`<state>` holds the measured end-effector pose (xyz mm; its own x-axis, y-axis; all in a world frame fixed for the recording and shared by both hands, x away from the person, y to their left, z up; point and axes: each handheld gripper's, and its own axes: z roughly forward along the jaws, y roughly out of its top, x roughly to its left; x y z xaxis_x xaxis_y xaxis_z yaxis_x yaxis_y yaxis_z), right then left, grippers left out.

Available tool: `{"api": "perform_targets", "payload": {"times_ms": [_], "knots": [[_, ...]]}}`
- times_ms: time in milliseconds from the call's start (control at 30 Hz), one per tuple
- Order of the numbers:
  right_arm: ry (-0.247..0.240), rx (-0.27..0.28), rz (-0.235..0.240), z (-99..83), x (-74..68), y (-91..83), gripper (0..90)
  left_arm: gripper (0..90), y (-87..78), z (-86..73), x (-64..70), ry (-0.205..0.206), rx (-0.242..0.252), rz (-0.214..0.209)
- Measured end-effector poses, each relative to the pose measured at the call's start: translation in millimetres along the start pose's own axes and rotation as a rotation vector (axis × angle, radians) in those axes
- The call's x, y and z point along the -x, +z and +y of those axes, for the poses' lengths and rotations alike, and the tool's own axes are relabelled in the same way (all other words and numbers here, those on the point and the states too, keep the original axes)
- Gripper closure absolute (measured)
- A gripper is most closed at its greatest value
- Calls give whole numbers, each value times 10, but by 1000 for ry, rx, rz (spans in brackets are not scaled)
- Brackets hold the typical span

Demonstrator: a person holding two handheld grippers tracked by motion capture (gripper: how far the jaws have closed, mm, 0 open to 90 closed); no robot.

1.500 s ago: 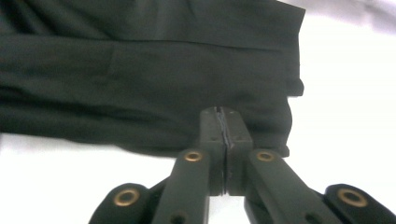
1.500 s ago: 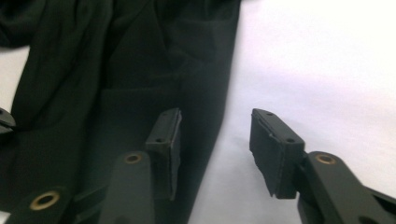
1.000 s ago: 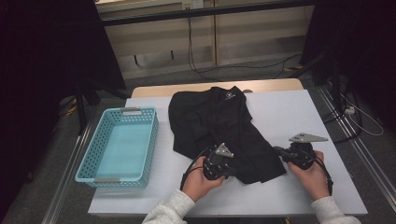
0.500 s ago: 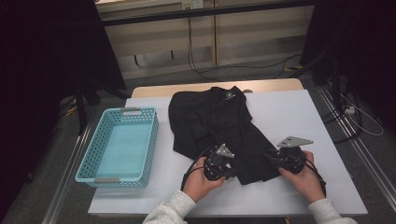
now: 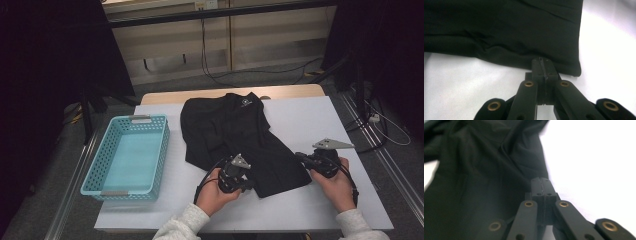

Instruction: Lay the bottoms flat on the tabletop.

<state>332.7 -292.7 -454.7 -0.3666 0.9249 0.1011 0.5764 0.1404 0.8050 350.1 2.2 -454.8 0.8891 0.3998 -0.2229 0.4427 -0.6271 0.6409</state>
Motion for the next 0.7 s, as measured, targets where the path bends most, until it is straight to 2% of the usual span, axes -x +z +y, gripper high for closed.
{"api": "perform_targets", "payload": {"times_ms": [167,267,333,367,433,500,567,633,700], "knots": [[14,11,-21,-6,84,13,900,900,2,-4,-12,0,5,-6],[14,-31,-41,-42,118,75,900,860,-4,-2,-21,9,18,6],[6,-50,-69,-77,134,96,894,798,-22,0,-28,12,31,19],[21,-44,-73,-81,147,89,865,723,-35,3,-35,18,38,32],[25,-50,-82,-80,157,74,797,644,-49,7,-47,12,54,44],[27,-57,-68,-90,144,67,736,537,-49,10,-55,15,70,60],[36,-64,-52,-92,127,57,675,492,-45,16,-53,21,77,68],[28,-56,-70,-84,119,25,635,429,-24,20,-40,16,94,67],[56,-43,-32,-73,132,-13,586,373,-5,27,-36,24,97,77]]}}
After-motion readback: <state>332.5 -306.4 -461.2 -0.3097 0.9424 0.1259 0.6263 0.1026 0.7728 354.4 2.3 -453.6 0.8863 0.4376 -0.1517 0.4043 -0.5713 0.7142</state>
